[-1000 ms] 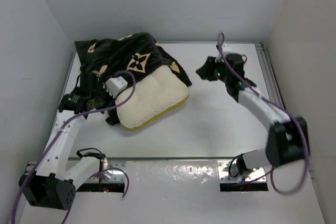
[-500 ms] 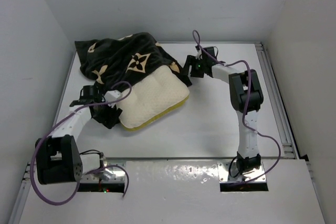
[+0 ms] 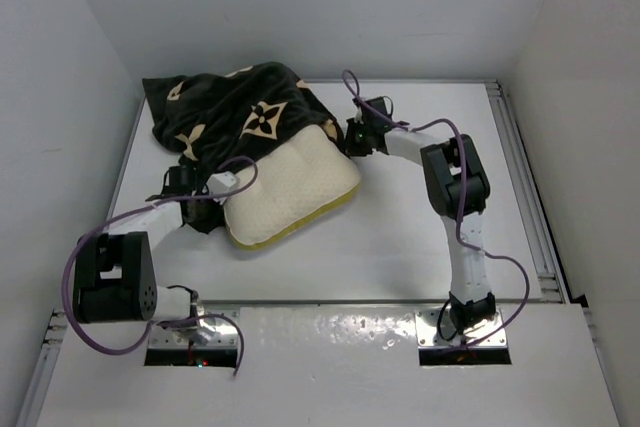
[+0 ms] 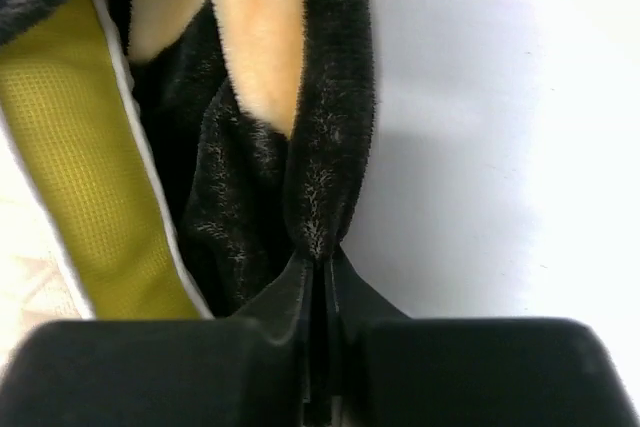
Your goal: Put the pillow into the pillowcase
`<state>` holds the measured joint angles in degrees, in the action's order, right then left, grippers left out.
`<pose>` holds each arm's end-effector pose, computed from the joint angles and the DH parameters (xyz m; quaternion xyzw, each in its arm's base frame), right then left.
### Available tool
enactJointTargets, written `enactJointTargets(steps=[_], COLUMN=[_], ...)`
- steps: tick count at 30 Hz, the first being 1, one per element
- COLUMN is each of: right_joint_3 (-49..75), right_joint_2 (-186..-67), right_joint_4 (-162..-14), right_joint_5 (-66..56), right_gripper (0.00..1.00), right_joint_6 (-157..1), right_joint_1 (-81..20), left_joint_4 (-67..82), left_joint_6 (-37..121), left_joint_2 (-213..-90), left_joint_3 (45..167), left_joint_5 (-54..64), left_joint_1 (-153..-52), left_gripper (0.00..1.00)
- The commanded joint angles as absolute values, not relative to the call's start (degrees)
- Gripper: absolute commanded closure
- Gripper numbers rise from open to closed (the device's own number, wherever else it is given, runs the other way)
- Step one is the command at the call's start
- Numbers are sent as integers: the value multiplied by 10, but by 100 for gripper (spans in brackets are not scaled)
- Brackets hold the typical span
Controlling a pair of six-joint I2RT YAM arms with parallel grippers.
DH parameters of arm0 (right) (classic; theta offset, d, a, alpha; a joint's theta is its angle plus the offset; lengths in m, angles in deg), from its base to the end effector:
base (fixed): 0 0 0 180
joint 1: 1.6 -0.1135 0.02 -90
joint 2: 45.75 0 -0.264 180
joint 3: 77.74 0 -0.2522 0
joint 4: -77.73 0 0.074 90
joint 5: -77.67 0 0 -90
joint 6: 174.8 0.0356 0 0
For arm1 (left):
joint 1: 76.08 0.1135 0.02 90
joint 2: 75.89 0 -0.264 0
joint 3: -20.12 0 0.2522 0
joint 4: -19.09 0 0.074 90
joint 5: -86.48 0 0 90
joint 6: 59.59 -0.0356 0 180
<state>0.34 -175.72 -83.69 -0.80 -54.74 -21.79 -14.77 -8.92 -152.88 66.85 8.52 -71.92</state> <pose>0.4546 0.1747 0.1181 0.0426 0.9243 0.2406 0.2932 0.2258 0.0090 0.1457 0.3152 0.9168 -0.0124 0.2447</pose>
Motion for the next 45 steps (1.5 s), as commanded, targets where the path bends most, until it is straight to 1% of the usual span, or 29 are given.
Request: enactJointTargets(steps=[1, 3, 4, 5, 7, 8, 9, 10, 11, 12, 13, 14, 15, 16, 17, 19, 20, 21, 22, 23, 25, 27, 30, 34, 37, 39, 41, 42, 45], right_joint_3=[24, 80, 103, 151, 201, 237, 249, 251, 239, 222, 168, 139, 108, 57, 41, 32, 32, 34, 25, 20, 1, 7, 57, 102, 168, 179, 156, 110, 35], right_joint_2=[-1750, -1722, -1702, -1652, -1589, -1522, -1488, -1456, -1396, -1371, -1351, -1320, -1309, -1302, -1290, -1276, -1271, -1263, -1261, -1261, -1251, -1228, -1191, -1138, -1096, -1065, -1072, -1080, -1103], right_joint_4=[-774, -824, -849, -868, -932, -941, -954, -954, -957, -954, -944, -913, -898, -890, -898, -953, -1017, -1048, -1079, -1106, -1094, -1053, -1022, -950, -945, -939, -922, -912, -894], right_joint_5=[-32, -17, -3, 12, 64, 86, 138, 173, 205, 249, 260, 263, 261, 262, 262, 280, 282, 284, 291, 293, 291, 272, 263, 235, 225, 198, 194, 197, 198], right_gripper=[100, 100, 100, 100, 100, 100, 100, 100, 100, 100, 100, 100, 100, 100, 100, 100, 100, 100, 100, 100, 100, 100, 100, 100, 100, 100, 100, 100, 100], right_joint_6=[-530, -520, -511, -501, -469, -457, -446, -421, -409, -392, -392, -394, -392, -383, -366, -267, -225, -152, -125, -107, -118, -159, -183, -244, -259, -284, -307, -316, -326], right_joint_1=[-209, -198, -194, -187, -166, -159, -151, -147, -144, -143, -142, -141, -136, -129, -109, -77, -40, -24, -19, 16, 25, 24, 29, 30, 24, 20, 16, 15, 17], left_joint_4=[-151, -213, -240, -304, -388, -473, -515, -586, -620, -650, -689, -701, -702, -702, -702, -688, -677, -660, -618, -596, -538, -482, -414, -412, -435, -413, -366, -309, -182], left_joint_6=[-109, -130, -134, -141, -185, -201, -226, -235, -251, -251, -242, -211, -185, -165, -132, -98, -59, -33, -6, 31, 46, 40, 54, 37, 3, 13, 67, 91, 193], left_joint_2=[-1525, -1517, -1510, -1507, -1503, -1504, -1510, -1518, -1543, -1559, -1576, -1611, -1627, -1641, -1666, -1685, -1700, -1705, -1705, -1703, -1681, -1637, -1576, -1540, -1525, -1518, -1514, -1513, -1510], left_joint_3=[712, 733, 767, 789, 876, 908, 979, 1020, 1111, 1160, 1212, 1260, 1351, 1395, 1473, 1543, 1599, 1619, 1634, 1642, 1634, 1590, 1513, 1460, 1433, 1428, 1427, 1428, 1434], left_joint_5=[155, 185, 195, 212, 296, 327, 377, 398, 441, 460, 477, 510, 522, 533, 540, 534, 529, 526, 525, 526, 506, 483, 492, 506, 509, 503, 497, 495, 490], left_joint_1=[-725, -723, -715, -707, -670, -660, -648, -642, -639, -632, -629, -623, -609, -603, -590, -579, -572, -557, -549, -541, -533, -538, -531, -543, -539, -530, -525, -525, -524], left_gripper=[100, 100, 100, 100, 100, 100, 100, 100, 100, 100, 100, 100, 100, 100, 100, 100, 100, 100, 100, 100, 100, 100, 100, 100, 100, 100, 100, 100, 100])
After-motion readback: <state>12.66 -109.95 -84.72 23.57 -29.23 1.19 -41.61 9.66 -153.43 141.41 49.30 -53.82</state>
